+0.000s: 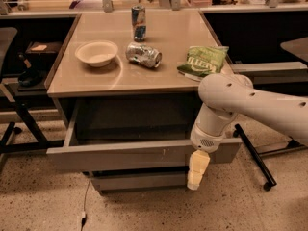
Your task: Open top drawer
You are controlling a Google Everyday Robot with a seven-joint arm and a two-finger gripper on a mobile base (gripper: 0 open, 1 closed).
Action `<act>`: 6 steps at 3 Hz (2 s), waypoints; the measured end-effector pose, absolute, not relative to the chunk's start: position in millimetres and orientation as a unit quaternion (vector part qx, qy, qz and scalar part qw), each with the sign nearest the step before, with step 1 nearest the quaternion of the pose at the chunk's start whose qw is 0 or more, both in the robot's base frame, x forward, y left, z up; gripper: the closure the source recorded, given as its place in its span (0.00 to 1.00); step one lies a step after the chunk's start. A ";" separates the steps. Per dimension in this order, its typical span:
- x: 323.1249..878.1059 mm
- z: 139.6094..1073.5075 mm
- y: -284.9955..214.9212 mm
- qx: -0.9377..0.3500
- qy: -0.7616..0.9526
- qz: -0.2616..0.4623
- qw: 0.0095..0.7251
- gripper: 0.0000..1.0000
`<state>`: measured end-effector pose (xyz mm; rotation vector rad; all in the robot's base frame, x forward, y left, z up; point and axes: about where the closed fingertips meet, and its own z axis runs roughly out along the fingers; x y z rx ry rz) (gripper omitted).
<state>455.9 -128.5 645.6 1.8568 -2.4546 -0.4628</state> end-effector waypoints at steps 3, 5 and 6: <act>408.5 662.7 -138.6 0.575 -0.798 -0.177 0.024 0.00; 364.1 680.5 -149.8 0.549 -0.811 -0.200 0.033 0.00; 355.9 682.5 -151.0 0.543 -0.813 -0.205 0.037 0.00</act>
Offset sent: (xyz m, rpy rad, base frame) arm -0.0916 -0.0170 0.0354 0.0621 0.1022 -0.0599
